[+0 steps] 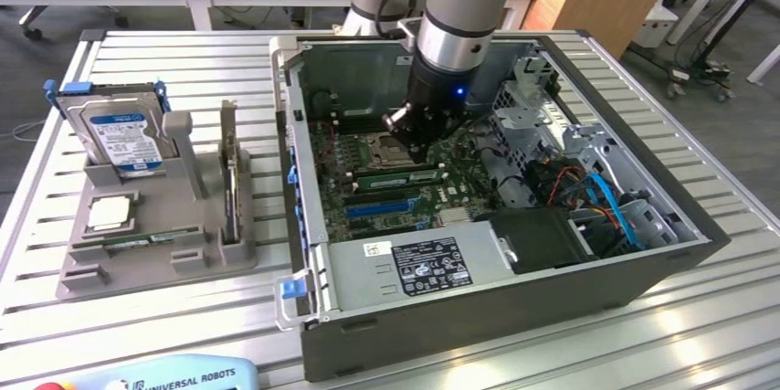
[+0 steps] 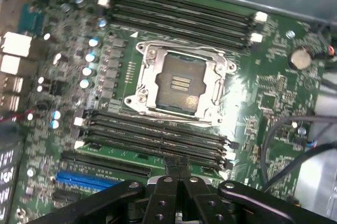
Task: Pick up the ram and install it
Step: 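Press down the ram until it locks into place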
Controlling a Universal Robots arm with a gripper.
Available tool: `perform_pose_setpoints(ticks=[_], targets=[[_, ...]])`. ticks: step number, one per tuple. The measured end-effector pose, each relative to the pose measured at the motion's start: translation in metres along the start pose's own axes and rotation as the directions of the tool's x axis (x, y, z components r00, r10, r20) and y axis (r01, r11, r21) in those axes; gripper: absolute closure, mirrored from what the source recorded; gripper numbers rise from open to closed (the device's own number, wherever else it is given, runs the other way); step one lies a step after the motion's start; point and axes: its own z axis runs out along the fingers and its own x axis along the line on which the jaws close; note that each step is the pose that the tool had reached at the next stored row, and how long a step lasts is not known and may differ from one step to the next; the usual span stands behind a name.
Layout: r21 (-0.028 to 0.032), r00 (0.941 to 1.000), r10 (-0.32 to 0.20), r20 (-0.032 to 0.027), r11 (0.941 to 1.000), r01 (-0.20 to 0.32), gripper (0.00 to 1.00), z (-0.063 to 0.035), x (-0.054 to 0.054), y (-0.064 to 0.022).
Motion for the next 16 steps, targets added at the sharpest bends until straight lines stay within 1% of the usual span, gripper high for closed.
perform_pose_setpoints(ticks=[3,6,9,12,13,16], targets=[[0.0003,0.9985,0.055,0.0024,0.9985,-0.055,0.9,0.0004,0.0,0.0],[0.0005,0.9941,0.109,0.0048,0.9941,-0.109,0.9,0.0007,0.0,0.0],[0.0005,0.9867,0.163,0.0072,0.9867,-0.163,0.9,0.001,0.0,0.0],[0.0005,0.9774,0.211,0.0092,0.9774,-0.211,0.9,0.0013,0.0,0.0],[0.0006,0.9761,0.217,0.0095,0.9761,-0.217,0.9,0.0013,0.0,-0.0001],[0.0004,0.976,0.218,0.0097,0.976,-0.218,0.9,0.0013,0.0003,0.0]])
